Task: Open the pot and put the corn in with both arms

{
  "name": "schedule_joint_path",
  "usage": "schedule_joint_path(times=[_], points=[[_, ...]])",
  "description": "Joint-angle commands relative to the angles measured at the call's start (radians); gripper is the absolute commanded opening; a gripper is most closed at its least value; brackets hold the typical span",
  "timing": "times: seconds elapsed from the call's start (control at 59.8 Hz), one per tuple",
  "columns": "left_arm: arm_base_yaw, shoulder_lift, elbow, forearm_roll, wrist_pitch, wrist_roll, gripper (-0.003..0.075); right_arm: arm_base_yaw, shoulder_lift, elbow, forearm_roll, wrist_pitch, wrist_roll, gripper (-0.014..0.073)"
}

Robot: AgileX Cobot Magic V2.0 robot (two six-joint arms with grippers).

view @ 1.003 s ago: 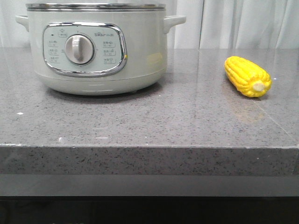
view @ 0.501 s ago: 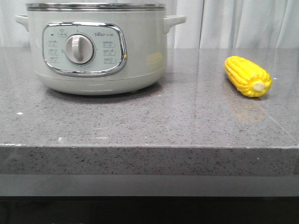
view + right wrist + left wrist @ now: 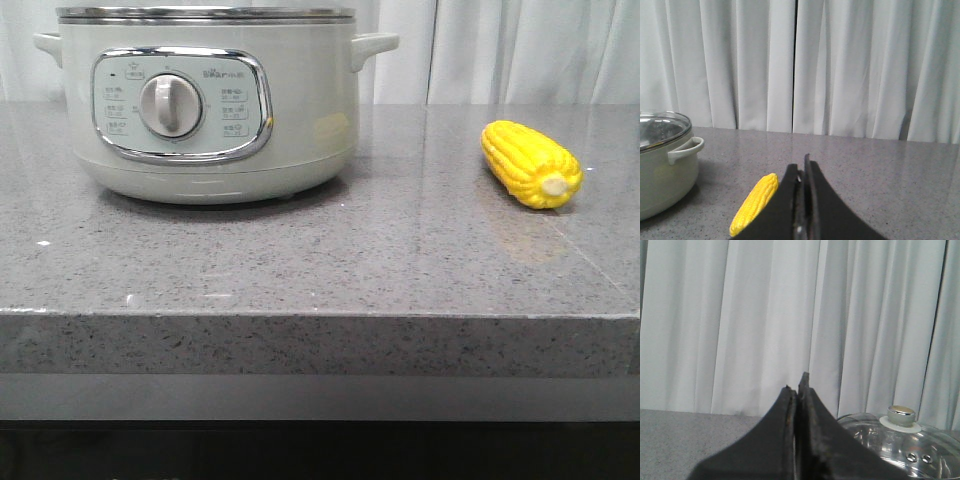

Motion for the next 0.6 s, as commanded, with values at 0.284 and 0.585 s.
schedule_joint_path(times=[0.284,0.585], points=[[0.0,0.232,-0.22,0.0,0.329,-0.003,-0.002,-0.005,0.307,-0.225,0.0,0.232,-0.004,-0.0067],[0.0,0.263,-0.165,-0.008,0.324,-0.003,-0.002,-0.005,0.4,-0.185,0.001,0.257,-0.004,-0.0066]])
